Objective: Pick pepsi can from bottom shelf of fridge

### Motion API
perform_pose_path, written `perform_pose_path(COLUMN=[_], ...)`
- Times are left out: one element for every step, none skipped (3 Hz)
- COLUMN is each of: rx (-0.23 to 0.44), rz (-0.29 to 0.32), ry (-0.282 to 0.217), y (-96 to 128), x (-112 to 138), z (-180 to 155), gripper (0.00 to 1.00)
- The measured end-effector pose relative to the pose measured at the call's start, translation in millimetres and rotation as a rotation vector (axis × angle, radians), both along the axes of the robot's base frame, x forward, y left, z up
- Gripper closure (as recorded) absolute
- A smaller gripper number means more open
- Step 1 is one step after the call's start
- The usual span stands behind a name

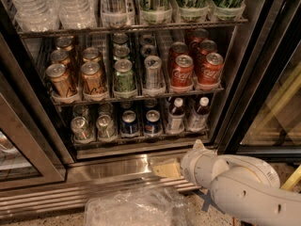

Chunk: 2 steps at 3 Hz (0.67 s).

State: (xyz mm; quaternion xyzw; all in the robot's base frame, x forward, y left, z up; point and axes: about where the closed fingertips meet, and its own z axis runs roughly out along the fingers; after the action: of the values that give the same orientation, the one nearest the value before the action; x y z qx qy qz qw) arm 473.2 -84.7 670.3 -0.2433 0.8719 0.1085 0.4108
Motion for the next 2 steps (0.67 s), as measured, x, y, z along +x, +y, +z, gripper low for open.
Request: perform_pose_path(rx=[0.091,0.091], rz=[-0.047,-0.047], ry=[0.004,0.004], y=[17.8,17.8], x=[26.7,26.7], z=[-23.3,-23.3], gripper=[0.0,0.0])
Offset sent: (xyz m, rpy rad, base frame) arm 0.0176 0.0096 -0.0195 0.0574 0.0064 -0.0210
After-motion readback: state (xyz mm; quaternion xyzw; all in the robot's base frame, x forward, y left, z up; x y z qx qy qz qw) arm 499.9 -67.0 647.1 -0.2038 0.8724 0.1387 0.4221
